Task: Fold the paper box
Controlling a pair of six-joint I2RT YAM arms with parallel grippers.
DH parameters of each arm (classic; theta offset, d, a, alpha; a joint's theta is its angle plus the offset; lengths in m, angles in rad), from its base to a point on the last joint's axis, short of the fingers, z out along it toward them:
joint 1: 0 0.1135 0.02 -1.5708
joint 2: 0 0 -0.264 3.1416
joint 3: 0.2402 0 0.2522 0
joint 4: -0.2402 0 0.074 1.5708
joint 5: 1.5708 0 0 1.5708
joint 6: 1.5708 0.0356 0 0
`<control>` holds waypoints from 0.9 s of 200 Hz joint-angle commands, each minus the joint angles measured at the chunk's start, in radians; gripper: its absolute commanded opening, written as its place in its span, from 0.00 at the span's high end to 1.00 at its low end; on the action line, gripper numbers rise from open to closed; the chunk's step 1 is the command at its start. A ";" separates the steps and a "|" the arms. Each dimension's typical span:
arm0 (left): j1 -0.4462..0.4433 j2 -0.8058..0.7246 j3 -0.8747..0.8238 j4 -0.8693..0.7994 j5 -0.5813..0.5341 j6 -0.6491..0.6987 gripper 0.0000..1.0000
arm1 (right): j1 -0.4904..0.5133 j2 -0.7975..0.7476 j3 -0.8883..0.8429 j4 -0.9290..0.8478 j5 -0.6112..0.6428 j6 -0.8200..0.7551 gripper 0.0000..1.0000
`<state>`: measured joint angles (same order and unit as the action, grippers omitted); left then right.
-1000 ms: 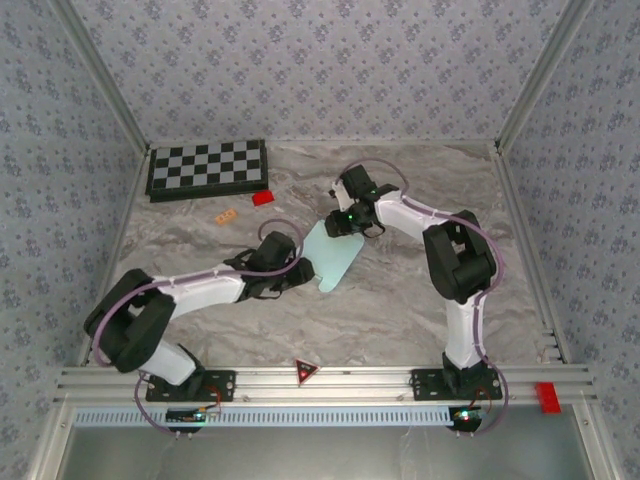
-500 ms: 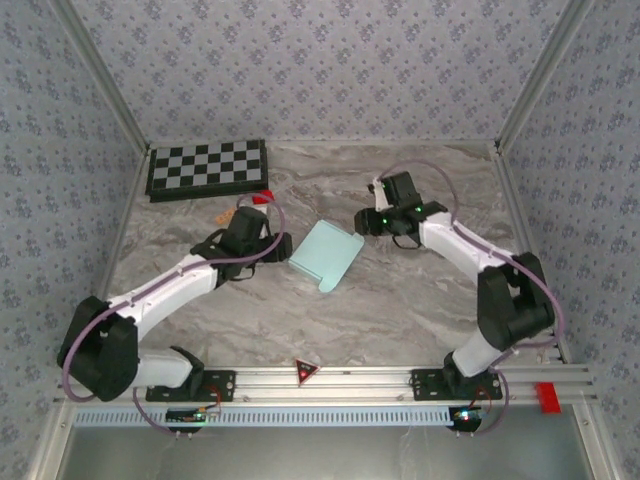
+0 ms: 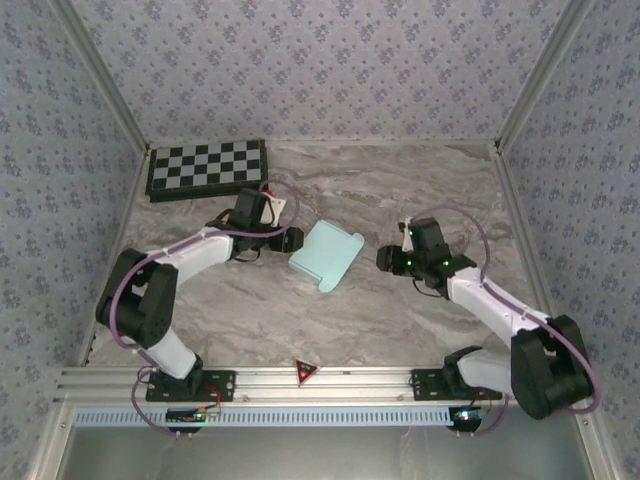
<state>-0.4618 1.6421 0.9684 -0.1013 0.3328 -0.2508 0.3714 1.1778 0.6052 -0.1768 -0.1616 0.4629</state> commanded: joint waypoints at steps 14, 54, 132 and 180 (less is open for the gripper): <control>0.002 0.074 0.038 0.042 0.122 -0.013 0.33 | 0.012 -0.082 -0.075 0.053 0.030 0.073 0.51; 0.000 0.096 0.006 0.102 0.165 -0.071 0.38 | 0.014 -0.076 -0.091 0.053 0.034 0.077 0.51; -0.023 0.060 -0.081 0.146 0.150 -0.153 0.43 | 0.030 0.001 -0.078 0.092 0.012 0.082 0.51; -0.058 -0.005 -0.140 0.196 0.158 -0.243 0.45 | 0.050 0.039 -0.070 0.124 0.014 0.097 0.52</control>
<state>-0.4957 1.6955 0.8570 0.0418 0.4725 -0.4335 0.4103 1.1976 0.5209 -0.0868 -0.1452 0.5365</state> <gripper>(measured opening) 0.555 0.486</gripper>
